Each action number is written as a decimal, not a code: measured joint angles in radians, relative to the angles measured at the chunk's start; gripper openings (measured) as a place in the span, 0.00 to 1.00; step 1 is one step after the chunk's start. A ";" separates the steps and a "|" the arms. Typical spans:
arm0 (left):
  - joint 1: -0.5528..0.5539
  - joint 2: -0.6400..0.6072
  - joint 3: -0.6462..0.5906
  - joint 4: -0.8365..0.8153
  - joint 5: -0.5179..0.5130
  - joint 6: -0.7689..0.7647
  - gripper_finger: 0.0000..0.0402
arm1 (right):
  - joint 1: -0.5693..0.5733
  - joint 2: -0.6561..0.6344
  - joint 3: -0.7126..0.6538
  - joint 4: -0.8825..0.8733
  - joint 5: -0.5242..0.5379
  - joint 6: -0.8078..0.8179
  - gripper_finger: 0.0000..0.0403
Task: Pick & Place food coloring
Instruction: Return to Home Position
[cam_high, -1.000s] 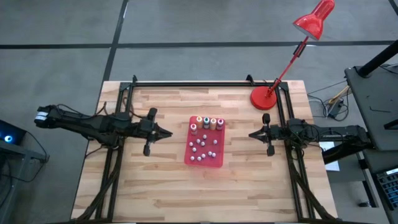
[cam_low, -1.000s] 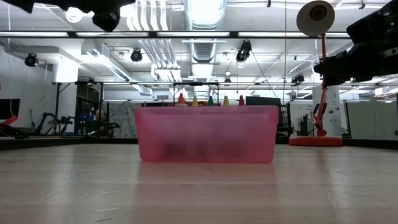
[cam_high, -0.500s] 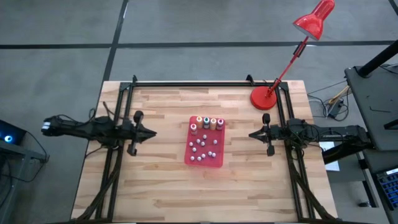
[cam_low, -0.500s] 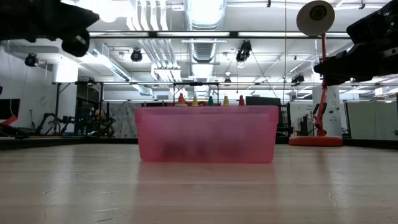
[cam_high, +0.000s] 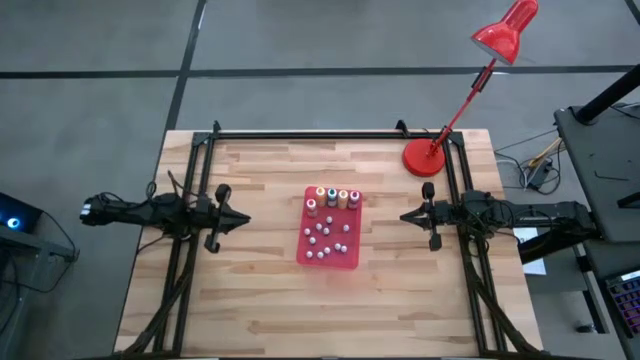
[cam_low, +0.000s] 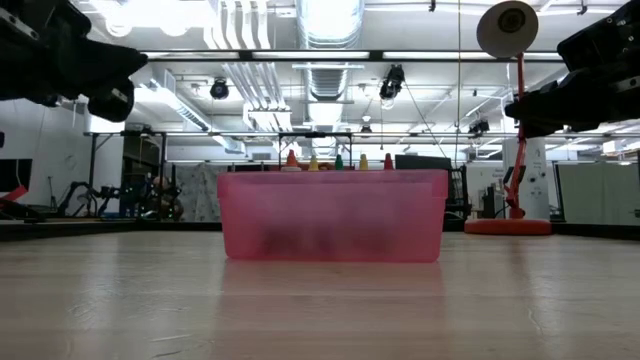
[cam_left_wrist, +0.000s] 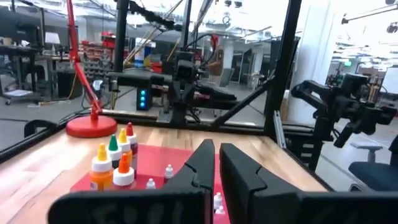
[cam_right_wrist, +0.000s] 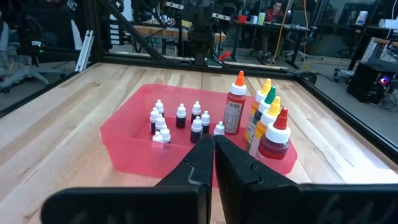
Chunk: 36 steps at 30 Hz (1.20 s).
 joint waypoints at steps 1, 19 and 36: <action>0.000 0.000 -0.003 -0.004 0.001 0.000 0.00 | 0.000 0.000 0.000 0.000 0.000 -0.002 0.02; 0.000 0.000 -0.004 -0.095 0.008 -0.026 0.00 | 0.000 0.000 0.000 0.000 0.000 -0.002 0.02; 0.103 0.000 -0.006 -0.082 0.007 -0.022 0.00 | 0.000 -0.001 0.000 0.000 0.000 -0.002 0.02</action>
